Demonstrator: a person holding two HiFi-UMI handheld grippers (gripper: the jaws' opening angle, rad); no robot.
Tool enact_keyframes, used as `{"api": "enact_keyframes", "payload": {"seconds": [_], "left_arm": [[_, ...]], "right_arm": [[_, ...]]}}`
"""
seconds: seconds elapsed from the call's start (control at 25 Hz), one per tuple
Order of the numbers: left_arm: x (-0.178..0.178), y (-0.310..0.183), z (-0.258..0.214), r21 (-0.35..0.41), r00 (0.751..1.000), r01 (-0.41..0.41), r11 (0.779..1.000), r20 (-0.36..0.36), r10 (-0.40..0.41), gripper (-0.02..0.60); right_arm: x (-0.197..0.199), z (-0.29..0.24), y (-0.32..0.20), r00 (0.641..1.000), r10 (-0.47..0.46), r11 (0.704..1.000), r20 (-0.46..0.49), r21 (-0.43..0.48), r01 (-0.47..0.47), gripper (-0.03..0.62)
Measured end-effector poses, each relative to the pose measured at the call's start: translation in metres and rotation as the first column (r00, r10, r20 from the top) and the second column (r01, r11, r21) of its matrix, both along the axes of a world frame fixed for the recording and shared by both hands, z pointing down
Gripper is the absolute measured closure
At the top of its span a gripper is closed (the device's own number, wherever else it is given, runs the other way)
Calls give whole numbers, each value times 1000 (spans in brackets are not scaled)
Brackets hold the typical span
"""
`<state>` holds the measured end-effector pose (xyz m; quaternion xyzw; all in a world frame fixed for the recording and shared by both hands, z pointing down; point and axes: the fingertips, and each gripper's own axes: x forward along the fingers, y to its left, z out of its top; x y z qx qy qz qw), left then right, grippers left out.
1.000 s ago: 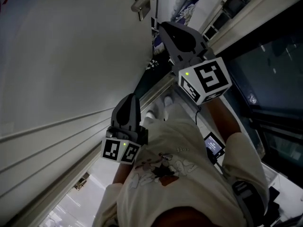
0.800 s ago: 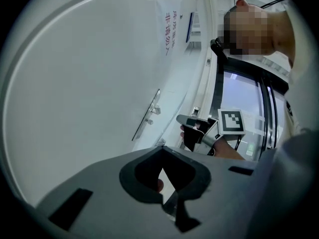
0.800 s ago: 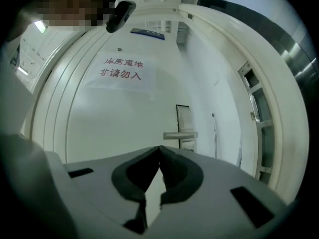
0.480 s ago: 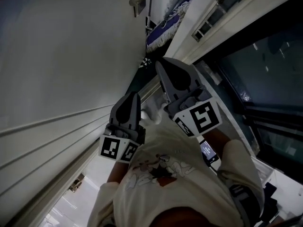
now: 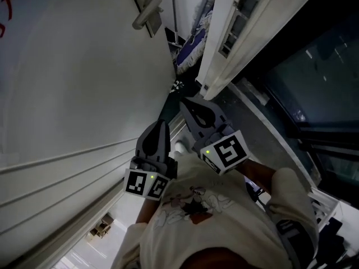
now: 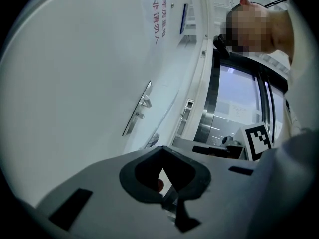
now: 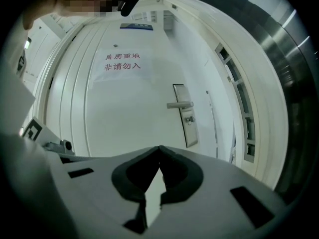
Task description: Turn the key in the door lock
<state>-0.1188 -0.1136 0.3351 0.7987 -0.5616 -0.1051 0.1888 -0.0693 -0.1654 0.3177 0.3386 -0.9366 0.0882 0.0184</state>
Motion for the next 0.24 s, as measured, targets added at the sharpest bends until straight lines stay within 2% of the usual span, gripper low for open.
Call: {"api": "enact_keyframes", "payload": {"seconds": [0.24], "left_arm": [[13, -1, -3, -17, 1000, -9, 1000, 14, 9, 580]], "right_arm": [[12, 10, 4, 1000, 16, 999, -6, -28, -16, 588]]}}
